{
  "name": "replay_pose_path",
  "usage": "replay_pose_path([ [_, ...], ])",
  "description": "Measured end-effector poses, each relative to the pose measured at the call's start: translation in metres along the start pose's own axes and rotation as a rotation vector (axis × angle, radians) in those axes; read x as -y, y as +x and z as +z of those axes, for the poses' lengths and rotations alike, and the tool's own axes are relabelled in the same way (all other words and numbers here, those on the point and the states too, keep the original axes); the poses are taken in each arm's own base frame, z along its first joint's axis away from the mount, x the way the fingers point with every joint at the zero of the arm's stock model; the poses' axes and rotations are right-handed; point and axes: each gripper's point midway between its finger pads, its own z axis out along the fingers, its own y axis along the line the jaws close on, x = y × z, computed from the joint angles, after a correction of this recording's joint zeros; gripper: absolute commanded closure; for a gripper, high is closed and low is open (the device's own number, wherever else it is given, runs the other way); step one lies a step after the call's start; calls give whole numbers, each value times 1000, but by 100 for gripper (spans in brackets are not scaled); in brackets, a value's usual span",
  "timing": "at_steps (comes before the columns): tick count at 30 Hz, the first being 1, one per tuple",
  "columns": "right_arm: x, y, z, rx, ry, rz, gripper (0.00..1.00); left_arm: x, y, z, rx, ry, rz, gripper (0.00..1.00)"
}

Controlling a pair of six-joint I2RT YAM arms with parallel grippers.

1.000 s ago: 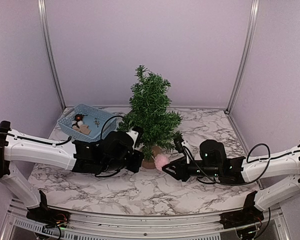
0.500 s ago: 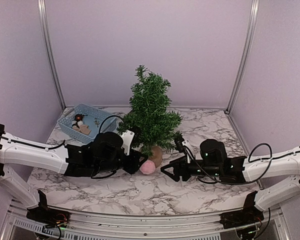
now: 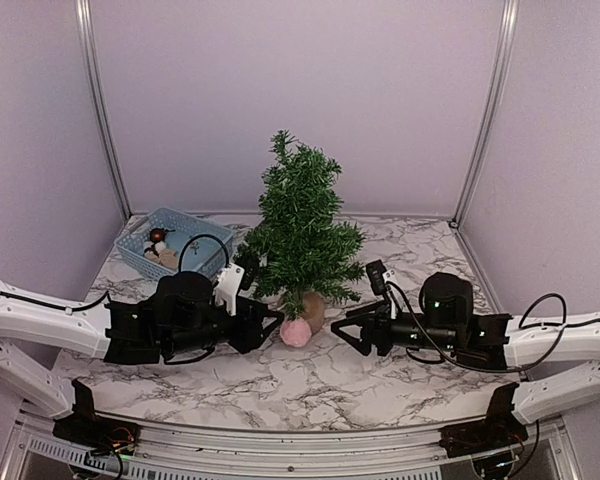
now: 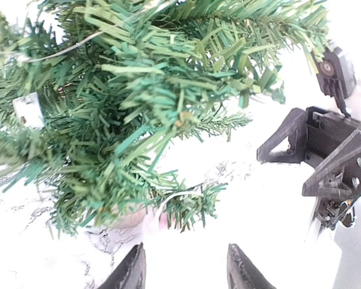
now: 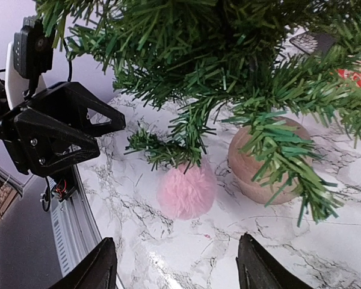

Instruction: Decorate the small christmas tree

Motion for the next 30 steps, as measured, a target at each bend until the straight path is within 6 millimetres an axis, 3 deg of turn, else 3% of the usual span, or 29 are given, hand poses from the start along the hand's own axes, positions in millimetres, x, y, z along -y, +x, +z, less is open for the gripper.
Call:
replay_pose_path([
  [5, 14, -8, -11, 37, 24, 24, 38, -7, -1, -10, 39, 8, -34, 53],
  [8, 27, -6, -15, 41, 48, 56, 41, -20, -6, -18, 81, -9, -88, 55],
  [19, 94, -1, -22, 37, 152, 216, 48, -128, -22, -37, 206, -217, -358, 63],
  [22, 114, 1, -22, 38, 182, 258, 49, -134, -15, -29, 180, -223, -382, 68],
  [25, 130, 9, -17, 19, 200, 294, 52, -134, 6, -10, 103, -210, -394, 73],
  [30, 145, 24, -1, -29, 195, 344, 57, -131, 33, 20, 14, -171, -413, 75],
])
